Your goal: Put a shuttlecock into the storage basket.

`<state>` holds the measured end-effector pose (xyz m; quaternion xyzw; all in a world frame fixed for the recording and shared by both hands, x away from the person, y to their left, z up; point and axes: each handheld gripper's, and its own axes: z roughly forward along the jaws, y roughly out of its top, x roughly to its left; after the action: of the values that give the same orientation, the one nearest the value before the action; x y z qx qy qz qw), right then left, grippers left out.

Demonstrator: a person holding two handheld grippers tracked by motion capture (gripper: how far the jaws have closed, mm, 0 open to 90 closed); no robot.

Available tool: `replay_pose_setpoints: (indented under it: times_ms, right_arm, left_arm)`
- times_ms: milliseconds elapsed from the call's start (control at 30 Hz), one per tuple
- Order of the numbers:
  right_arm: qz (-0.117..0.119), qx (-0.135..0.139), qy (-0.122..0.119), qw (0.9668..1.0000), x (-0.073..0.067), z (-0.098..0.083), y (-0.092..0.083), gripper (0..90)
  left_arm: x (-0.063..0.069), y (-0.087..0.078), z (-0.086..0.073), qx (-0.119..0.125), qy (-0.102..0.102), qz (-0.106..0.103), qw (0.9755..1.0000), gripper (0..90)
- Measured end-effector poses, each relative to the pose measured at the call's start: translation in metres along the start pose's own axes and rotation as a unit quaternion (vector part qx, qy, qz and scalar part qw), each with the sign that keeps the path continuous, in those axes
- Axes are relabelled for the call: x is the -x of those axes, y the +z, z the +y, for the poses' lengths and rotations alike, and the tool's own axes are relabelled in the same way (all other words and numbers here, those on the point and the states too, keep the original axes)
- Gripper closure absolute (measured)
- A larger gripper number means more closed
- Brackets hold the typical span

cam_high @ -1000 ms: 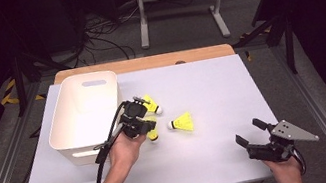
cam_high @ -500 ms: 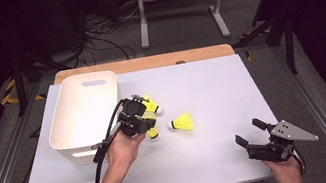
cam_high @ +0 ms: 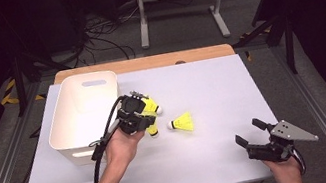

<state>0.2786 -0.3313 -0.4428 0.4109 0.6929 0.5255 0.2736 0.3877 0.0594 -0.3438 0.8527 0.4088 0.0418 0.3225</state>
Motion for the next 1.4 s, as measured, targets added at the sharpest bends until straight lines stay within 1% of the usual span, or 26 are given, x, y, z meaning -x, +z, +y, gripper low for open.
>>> replay_pose_setpoints:
  times_ms: [267,800,1400]
  right_arm:
    - [0.0,0.0,0.0,1.0,0.0,0.0,0.0,12.3]
    - [0.0,0.001,0.0,1.0,0.0,0.0,-0.001,12.3]
    - [0.0,0.001,0.0,1.0,0.0,0.0,-0.001,12.3]
  left_arm:
    - [0.001,-0.004,0.004,0.0,0.005,-0.001,1.0,90.0]
    - [-0.002,-0.013,0.01,0.006,0.002,-0.007,1.0,90.0]
    - [-0.007,-0.032,0.019,0.016,0.002,-0.008,0.9998,90.0]
